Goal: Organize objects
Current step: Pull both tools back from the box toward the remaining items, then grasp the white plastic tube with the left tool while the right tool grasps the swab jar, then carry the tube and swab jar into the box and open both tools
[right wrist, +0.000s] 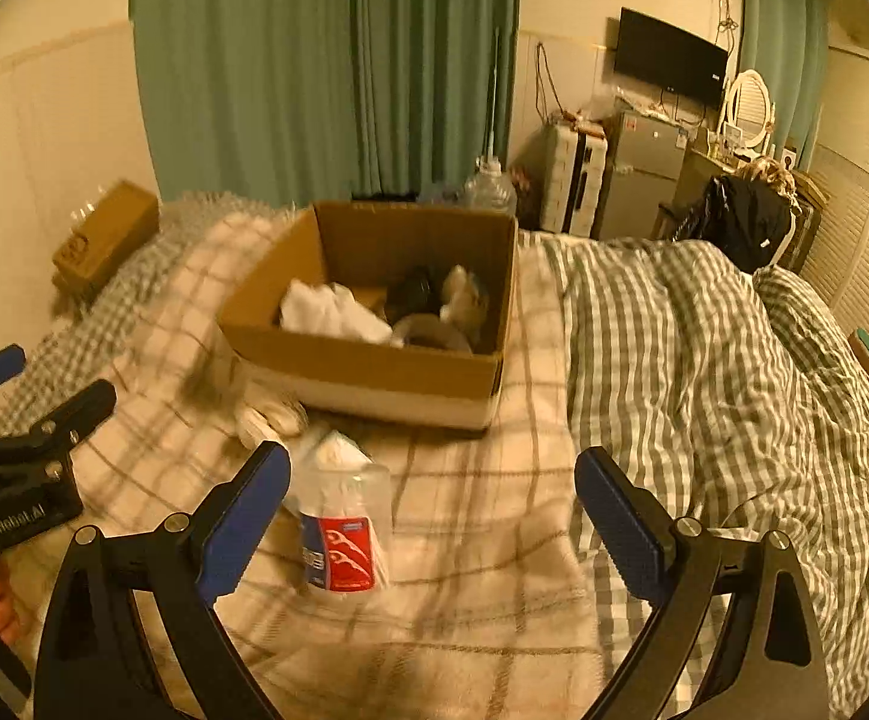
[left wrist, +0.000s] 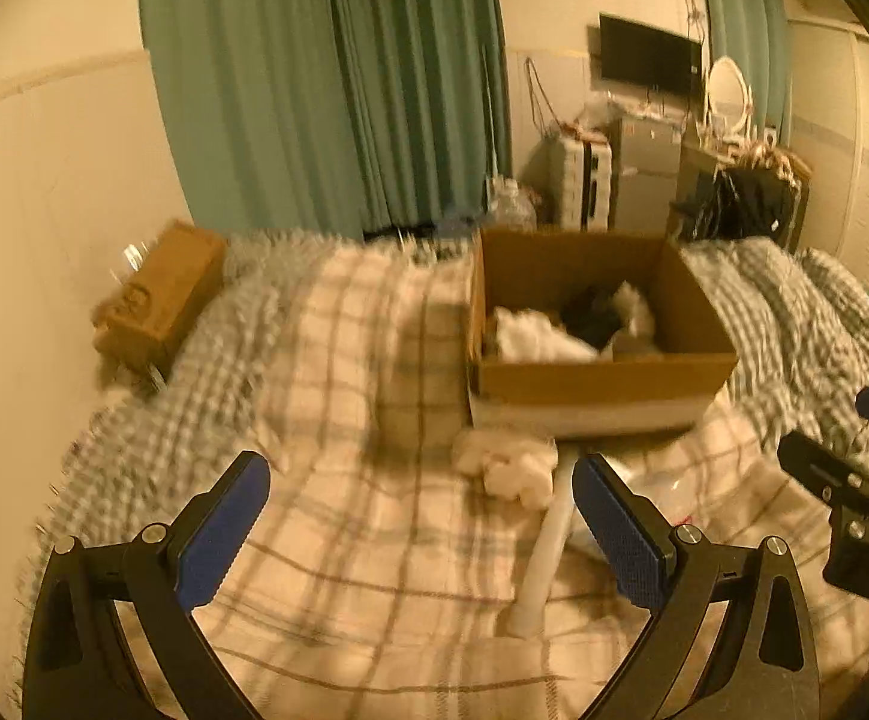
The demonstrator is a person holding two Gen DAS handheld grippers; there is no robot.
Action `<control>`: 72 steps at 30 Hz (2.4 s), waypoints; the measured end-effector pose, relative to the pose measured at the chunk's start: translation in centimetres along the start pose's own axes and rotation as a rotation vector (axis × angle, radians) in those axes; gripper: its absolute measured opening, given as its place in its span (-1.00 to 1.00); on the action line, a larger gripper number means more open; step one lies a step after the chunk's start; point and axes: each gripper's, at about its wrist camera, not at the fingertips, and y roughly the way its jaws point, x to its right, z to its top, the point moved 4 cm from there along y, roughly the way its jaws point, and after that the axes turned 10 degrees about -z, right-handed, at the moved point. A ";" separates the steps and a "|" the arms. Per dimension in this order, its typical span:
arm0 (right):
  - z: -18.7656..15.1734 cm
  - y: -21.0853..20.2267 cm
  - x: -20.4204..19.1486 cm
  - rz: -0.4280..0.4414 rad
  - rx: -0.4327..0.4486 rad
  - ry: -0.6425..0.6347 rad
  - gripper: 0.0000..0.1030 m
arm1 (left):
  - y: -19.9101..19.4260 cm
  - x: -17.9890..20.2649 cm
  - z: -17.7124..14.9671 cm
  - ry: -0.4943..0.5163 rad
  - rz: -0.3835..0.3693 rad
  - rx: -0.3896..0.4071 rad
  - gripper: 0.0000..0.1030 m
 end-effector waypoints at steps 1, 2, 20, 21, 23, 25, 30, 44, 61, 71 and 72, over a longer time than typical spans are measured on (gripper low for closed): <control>-0.2 0.7 -0.2 -0.016 -0.014 -0.013 0.87 | 1.0 -0.1 -0.6 -0.010 -0.010 -0.022 1.00; -0.4 1.2 -0.3 -0.023 -0.022 -0.019 0.87 | 1.6 0.0 -1.1 -0.014 -0.015 -0.037 1.00; -2.1 7.0 -1.6 -0.027 -0.180 -0.052 0.87 | 12.6 4.8 -8.0 0.040 -0.298 -0.414 0.20; -2.2 7.1 -1.6 -0.027 -0.182 -0.051 0.87 | 12.5 5.1 -8.1 0.049 -0.303 -0.412 0.14; -2.2 7.2 -1.6 -0.027 -0.186 -0.049 0.87 | 12.2 5.3 -8.1 0.051 -0.320 -0.405 -0.28; -2.2 7.2 -1.7 -0.026 -0.186 -0.049 0.87 | 12.0 5.1 -8.3 0.033 -0.340 -0.408 -0.68; -2.1 7.1 -2.0 -0.015 -0.182 -0.048 0.87 | 10.1 3.4 -7.4 -0.046 -0.348 -0.350 -0.77; -4.3 10.0 -6.7 0.081 -0.309 -0.154 0.80 | 5.4 -0.3 -4.4 -0.054 -0.243 -0.206 -0.78; -2.4 3.4 -4.5 0.137 -0.142 -0.092 0.21 | -0.2 0.2 -1.6 -0.029 -0.198 -0.113 -0.78; 4.0 -4.5 -3.2 0.132 0.086 -0.059 0.21 | -3.2 1.4 3.4 0.014 -0.178 0.000 -0.78; 4.7 -4.9 -3.1 0.129 0.101 -0.062 0.21 | -3.4 1.5 4.1 0.014 -0.181 0.013 -0.78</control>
